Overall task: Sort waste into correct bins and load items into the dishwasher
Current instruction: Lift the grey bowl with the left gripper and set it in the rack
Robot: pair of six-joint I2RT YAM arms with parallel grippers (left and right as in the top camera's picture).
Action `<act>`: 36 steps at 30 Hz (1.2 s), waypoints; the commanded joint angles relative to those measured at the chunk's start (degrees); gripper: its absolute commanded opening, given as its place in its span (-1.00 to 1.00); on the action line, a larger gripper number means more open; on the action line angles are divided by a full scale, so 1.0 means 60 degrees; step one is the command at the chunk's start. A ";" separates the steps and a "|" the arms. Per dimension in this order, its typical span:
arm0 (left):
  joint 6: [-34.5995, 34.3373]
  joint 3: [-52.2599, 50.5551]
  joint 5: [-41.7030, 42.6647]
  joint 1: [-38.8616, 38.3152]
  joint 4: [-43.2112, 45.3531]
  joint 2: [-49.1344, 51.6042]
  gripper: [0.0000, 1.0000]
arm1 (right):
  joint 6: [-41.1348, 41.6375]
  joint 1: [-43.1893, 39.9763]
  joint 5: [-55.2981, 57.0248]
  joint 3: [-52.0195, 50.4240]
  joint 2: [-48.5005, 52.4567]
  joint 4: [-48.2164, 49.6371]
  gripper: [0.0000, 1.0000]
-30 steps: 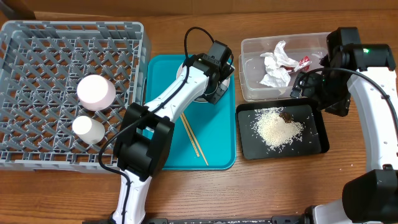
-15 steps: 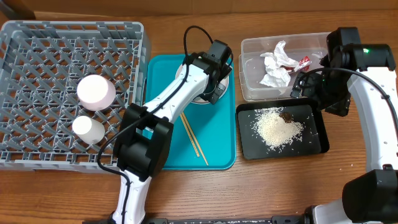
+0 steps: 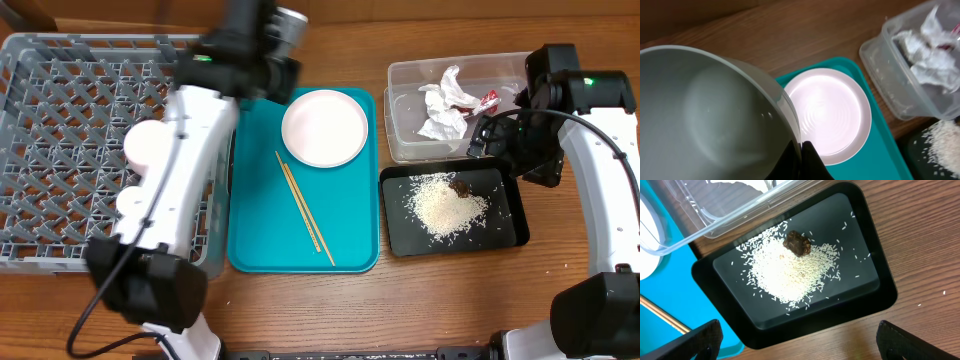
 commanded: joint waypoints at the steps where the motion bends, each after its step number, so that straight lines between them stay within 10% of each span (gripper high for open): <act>1: 0.0189 0.0055 0.3209 0.1220 0.0000 0.0033 -0.92 | -0.0004 0.0000 0.0131 0.0069 -0.0350 0.0018 1.00; 23: 0.1249 0.0029 1.1176 0.5635 0.0772 0.2732 -0.92 | 0.0000 0.0000 0.0127 0.0069 -0.0350 -0.0029 1.00; 36: 0.1086 0.0029 1.1515 0.6717 0.0714 0.4229 -0.90 | 0.0007 0.0000 0.0124 0.0069 -0.0350 -0.0051 1.00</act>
